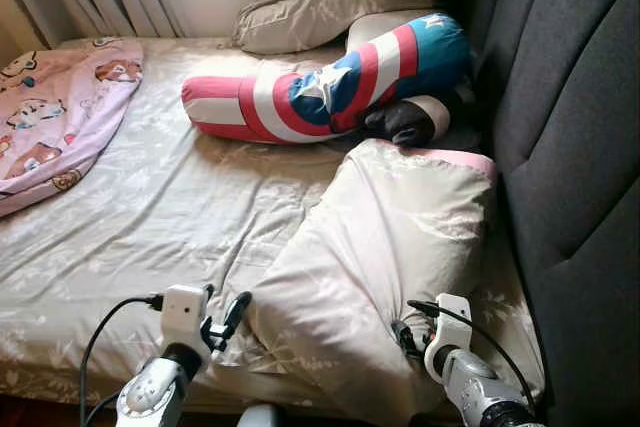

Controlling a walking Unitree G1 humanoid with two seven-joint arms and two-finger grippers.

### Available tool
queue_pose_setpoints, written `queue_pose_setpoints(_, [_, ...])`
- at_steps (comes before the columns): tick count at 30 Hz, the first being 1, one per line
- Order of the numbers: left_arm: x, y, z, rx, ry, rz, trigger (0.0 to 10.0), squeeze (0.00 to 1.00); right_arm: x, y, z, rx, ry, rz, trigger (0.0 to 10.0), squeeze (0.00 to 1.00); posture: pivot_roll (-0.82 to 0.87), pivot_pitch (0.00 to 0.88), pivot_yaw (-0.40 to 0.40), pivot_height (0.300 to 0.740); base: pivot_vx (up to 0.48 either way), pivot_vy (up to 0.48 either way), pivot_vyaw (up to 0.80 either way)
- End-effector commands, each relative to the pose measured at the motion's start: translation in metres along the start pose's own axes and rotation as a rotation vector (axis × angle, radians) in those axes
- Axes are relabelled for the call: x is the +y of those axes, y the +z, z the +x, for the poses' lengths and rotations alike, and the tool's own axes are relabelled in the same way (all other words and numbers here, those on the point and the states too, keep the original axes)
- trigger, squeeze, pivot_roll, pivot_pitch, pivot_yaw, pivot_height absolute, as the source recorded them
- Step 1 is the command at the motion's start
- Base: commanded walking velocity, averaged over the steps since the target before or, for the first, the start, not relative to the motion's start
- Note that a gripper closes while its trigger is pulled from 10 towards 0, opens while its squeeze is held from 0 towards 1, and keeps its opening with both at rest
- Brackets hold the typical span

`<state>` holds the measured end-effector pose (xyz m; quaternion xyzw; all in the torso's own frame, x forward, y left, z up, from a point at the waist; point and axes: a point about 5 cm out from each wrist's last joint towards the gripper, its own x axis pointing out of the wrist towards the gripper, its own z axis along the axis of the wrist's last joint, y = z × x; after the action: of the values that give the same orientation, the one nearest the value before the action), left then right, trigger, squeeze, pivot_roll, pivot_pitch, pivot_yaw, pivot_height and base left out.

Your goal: Clean up the room

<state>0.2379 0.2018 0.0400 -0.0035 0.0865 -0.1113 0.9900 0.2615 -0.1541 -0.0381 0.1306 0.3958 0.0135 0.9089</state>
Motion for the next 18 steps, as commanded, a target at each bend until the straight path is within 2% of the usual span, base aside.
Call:
queue_pose_setpoints(1, [0.0038,0.0011,-0.0047,0.010,0.002,0.003,10.0,0.00,0.0084,-0.0436,-0.0025,0.163,0.008,0.014,0.0,0.00,0.16,0.166,0.090,0.660,0.000,0.000,0.00])
queue_pose_setpoints(4, [0.0048,0.0004,-0.0084,0.018,0.004,0.007,10.0,0.00,0.0116,-0.0463,-0.0024,0.165,0.011,0.009,0.0,0.00,0.16,0.179,0.090,0.660,0.000,0.000,0.00])
queue_pose_setpoints(18, [-0.0007,0.0035,-0.0064,0.024,0.001,-0.005,10.0,0.00,0.0102,-0.0472,-0.0027,0.157,0.005,-0.002,0.0,0.00,0.15,0.180,0.080,0.660,0.000,0.000,0.00])
